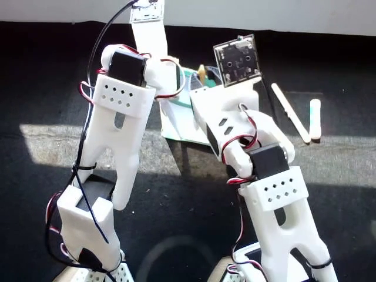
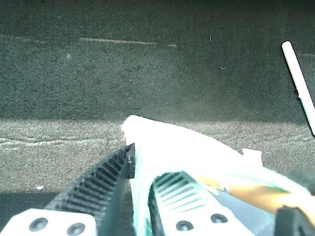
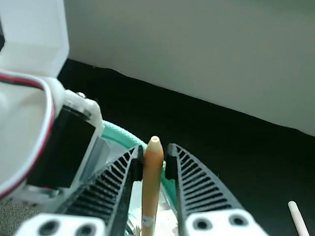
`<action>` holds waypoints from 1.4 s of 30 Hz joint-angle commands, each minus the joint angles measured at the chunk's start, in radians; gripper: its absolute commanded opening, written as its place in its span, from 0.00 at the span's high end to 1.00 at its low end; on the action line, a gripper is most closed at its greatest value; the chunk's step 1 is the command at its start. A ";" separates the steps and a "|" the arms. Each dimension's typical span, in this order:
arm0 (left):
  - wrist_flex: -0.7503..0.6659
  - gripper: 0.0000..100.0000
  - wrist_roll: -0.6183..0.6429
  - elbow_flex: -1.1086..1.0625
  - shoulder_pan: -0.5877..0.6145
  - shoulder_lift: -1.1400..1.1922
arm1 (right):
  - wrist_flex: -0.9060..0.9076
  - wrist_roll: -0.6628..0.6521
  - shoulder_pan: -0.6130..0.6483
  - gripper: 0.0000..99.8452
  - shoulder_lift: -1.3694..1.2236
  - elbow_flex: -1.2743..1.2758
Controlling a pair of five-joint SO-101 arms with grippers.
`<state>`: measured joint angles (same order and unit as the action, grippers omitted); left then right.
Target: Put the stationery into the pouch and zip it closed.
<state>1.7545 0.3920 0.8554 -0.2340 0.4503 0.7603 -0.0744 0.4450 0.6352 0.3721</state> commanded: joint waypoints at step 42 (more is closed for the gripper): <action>0.006 0.99 -0.014 -0.008 -0.004 0.036 | -0.070 -0.308 -0.613 0.82 -1.468 -1.055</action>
<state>1.7545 0.3905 0.8554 -0.2325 0.4503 0.7035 -0.3613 -0.1841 -0.7748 -0.5424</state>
